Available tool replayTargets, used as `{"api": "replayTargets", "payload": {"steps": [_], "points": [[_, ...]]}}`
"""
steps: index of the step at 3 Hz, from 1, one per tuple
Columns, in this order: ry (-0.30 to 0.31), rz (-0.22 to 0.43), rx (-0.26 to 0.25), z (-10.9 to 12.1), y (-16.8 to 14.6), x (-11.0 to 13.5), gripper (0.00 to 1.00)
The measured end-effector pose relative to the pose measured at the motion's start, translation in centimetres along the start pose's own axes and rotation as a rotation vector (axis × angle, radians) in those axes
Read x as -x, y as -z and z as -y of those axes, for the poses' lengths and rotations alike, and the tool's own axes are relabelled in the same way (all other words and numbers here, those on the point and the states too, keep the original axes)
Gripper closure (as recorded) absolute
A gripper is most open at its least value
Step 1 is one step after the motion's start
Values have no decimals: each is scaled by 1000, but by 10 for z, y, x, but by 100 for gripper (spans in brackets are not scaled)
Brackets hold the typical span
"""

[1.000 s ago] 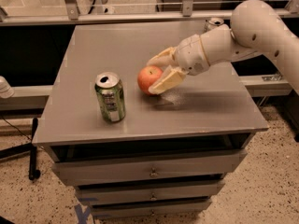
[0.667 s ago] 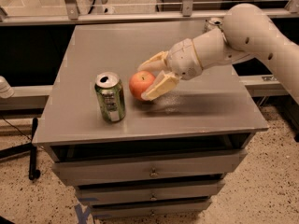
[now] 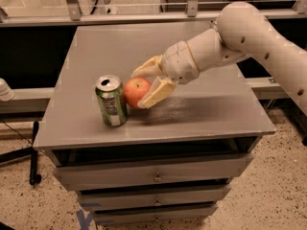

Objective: Move apple near green can

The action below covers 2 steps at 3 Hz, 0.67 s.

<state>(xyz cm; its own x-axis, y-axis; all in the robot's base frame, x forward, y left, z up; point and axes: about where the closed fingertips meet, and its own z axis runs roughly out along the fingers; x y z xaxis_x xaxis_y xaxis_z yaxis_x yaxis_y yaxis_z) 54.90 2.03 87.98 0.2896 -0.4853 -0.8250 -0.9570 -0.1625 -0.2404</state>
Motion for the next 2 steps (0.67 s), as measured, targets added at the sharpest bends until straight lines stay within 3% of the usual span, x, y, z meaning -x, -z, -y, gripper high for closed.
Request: {"api": "replayTargets", "payload": {"steps": [2], "points": [[22, -24, 14, -2, 3, 2, 16]]}}
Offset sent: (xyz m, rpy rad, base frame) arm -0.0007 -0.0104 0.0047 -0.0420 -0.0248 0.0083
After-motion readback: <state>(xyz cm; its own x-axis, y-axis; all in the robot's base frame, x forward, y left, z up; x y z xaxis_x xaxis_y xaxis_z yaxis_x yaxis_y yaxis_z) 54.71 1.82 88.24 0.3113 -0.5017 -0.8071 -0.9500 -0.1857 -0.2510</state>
